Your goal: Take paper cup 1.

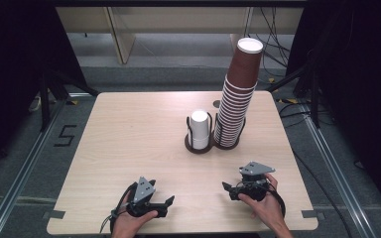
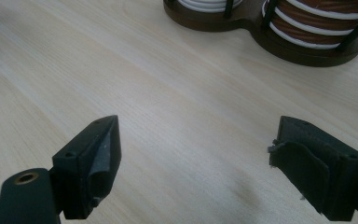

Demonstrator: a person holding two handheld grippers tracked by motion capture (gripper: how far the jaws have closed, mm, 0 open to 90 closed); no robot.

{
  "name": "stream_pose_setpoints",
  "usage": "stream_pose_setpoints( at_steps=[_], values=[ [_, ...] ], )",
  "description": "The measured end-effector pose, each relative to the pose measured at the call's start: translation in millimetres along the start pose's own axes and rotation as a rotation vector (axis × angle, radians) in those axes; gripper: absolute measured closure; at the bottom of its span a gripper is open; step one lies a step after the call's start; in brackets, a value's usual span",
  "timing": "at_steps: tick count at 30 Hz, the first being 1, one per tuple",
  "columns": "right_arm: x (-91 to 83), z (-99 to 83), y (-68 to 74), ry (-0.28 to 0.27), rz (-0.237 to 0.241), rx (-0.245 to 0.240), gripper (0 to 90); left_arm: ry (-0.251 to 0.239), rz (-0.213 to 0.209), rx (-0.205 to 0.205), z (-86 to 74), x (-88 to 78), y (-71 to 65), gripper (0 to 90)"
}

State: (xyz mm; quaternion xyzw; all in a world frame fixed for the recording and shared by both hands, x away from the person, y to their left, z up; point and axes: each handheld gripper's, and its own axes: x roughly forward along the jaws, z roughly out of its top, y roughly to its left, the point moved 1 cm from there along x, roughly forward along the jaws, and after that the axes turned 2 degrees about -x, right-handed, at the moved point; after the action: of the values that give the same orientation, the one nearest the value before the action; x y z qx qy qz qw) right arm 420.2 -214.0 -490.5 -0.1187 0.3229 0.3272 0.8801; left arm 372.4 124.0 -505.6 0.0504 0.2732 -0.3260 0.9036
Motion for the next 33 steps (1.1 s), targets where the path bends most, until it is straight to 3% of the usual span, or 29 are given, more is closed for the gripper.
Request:
stream_pose_setpoints(
  at_steps=[5,10,16,21,25,29,30,33],
  values=[
    [-1.4,0.3,1.7,-0.003,-0.005,0.011,15.9,0.003,0.001,0.005,0.0,-0.5,-0.2,14.8],
    [-2.1,2.1,2.2,-0.023,-0.004,-0.022,15.7,-0.007,-0.007,-0.002,0.0,-0.7,-0.2,14.8],
    [-1.3,4.0,5.7,-0.02,0.023,-0.015,15.7,-0.005,-0.007,-0.003,-0.2,-0.9,-0.4,14.8],
    [-1.5,7.6,6.7,-0.037,0.013,-0.032,17.7,-0.003,-0.002,0.001,0.1,-1.9,-0.3,14.8],
    [-2.1,13.0,9.3,-0.043,0.025,-0.011,17.8,-0.005,-0.006,0.0,-0.1,-1.6,-0.3,14.8],
    [-0.8,18.1,9.6,-0.055,0.034,-0.024,17.9,-0.002,-0.001,-0.001,0.2,-2.2,0.0,14.8],
    [-2.1,19.4,11.1,-0.047,0.033,-0.005,18.2,-0.002,-0.002,0.0,0.2,-2.4,0.2,14.8],
    [-1.6,24.6,9.8,-0.062,0.029,-0.022,18.4,-0.002,-0.001,-0.001,0.2,-2.6,0.7,14.8]
  ],
)
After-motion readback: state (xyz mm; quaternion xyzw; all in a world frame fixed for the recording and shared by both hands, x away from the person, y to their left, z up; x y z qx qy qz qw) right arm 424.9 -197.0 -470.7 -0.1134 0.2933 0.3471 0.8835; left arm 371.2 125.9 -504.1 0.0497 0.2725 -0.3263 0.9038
